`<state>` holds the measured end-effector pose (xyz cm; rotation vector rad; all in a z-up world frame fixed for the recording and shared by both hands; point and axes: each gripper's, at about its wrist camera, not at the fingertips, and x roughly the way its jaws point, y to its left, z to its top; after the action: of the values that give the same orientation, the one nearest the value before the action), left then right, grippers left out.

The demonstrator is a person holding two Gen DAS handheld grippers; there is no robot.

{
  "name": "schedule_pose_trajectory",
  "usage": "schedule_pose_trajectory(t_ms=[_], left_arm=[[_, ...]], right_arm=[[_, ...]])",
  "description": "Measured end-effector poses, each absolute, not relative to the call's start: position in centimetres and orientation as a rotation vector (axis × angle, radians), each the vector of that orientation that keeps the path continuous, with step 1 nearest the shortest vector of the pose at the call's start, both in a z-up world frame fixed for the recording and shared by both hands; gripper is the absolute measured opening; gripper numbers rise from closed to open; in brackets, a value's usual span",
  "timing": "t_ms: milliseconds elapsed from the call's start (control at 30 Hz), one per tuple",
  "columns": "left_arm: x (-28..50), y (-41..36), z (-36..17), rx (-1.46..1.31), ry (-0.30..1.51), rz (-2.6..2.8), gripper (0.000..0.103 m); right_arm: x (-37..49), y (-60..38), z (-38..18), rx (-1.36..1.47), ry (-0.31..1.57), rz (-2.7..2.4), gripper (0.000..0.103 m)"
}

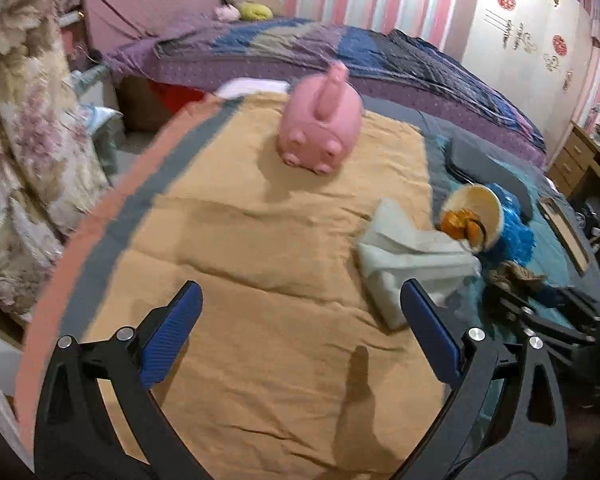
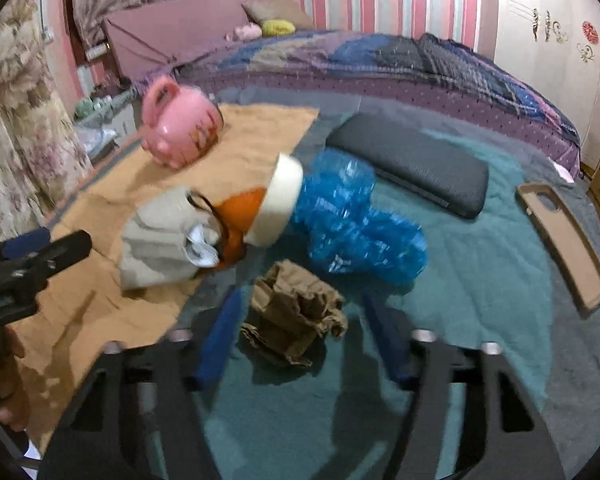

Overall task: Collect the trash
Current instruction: 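Grasp the grey cloth with the left tool while the right tool grasps the brown glove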

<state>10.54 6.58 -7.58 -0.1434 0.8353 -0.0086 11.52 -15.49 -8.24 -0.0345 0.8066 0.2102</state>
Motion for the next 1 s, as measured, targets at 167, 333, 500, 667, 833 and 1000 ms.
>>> schedule_pose_trajectory(t_ms=[167, 333, 500, 667, 833, 1000], left_arm=[[11.0, 4.6, -7.9, -0.145, 0.838, -0.086, 0.096], [12.3, 2.9, -8.9, -0.160, 0.851, -0.118, 0.096], [12.9, 1.9, -9.5, -0.137, 0.853, -0.097, 0.027], [11.9, 3.3, -7.3, -0.188, 0.804, -0.099, 0.012], [10.4, 4.8, -4.3, -0.225, 0.716, -0.082, 0.009], [8.7, 4.5, -2.2, -0.220, 0.654, -0.092, 0.009]], right_arm=[[10.5, -16.8, -6.5, 0.001, 0.745, 0.227, 0.041], [9.0, -20.4, -4.2, 0.083, 0.671, 0.198, 0.042], [8.8, -22.3, -3.4, 0.098, 0.674, 0.166, 0.042], [8.1, -23.7, -2.2, 0.090, 0.660, 0.157, 0.042], [6.8, -24.6, -1.3, 0.091, 0.623, 0.156, 0.043], [5.4, -24.7, -0.3, 0.080, 0.588, 0.161, 0.043]])
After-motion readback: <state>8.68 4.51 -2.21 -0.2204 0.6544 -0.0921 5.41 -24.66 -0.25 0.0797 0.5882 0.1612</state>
